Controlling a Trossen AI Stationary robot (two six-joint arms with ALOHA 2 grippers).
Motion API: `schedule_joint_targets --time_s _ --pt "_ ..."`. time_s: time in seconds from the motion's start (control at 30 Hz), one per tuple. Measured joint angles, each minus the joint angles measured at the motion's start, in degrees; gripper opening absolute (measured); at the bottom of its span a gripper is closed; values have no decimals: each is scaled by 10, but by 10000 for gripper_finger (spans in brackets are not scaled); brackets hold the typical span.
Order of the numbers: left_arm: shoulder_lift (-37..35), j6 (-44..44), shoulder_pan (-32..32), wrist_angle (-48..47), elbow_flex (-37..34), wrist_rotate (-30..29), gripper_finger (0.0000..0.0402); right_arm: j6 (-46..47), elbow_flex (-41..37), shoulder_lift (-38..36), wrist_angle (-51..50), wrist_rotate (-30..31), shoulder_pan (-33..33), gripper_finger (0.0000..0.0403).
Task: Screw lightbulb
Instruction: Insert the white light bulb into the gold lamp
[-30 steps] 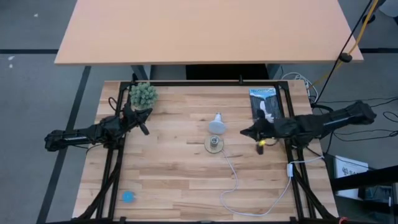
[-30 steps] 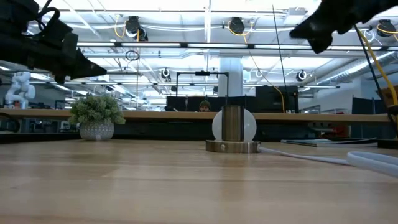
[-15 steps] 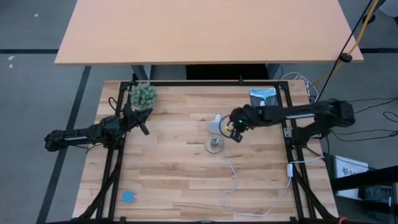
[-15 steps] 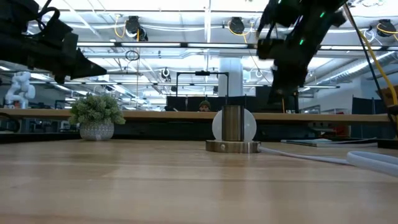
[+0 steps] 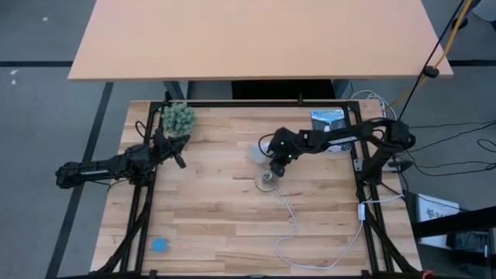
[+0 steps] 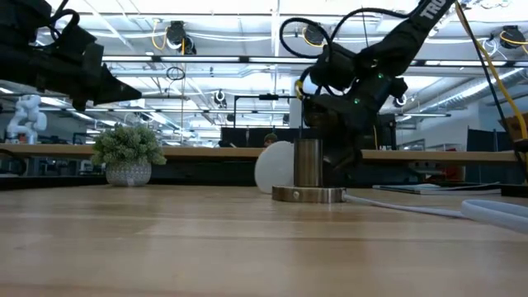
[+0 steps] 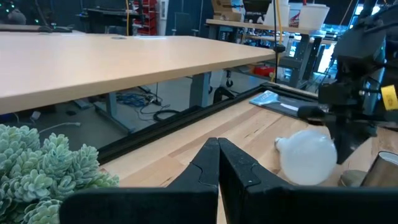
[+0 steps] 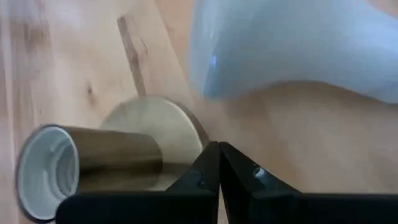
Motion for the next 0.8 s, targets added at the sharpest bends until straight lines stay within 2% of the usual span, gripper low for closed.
schedule_joint_targets --time_s 0.13,0.23,0.4,0.53,0.67,0.8 --pt "0 0 0 0 0 0 0 -16 1 -45 3 8 0 0" --pt "0 0 0 0 0 0 0 -53 2 -75 3 48 0 0" --pt "0 0 0 0 0 0 0 -121 12 -83 -11 84 -8 17" --pt "0 0 0 0 0 0 0 -125 78 -61 -100 113 -21 67" --pt "0 0 0 0 0 0 0 -156 183 -17 -197 153 -35 137" --pt "0 0 0 0 0 0 0 -165 281 49 -263 163 -49 210"
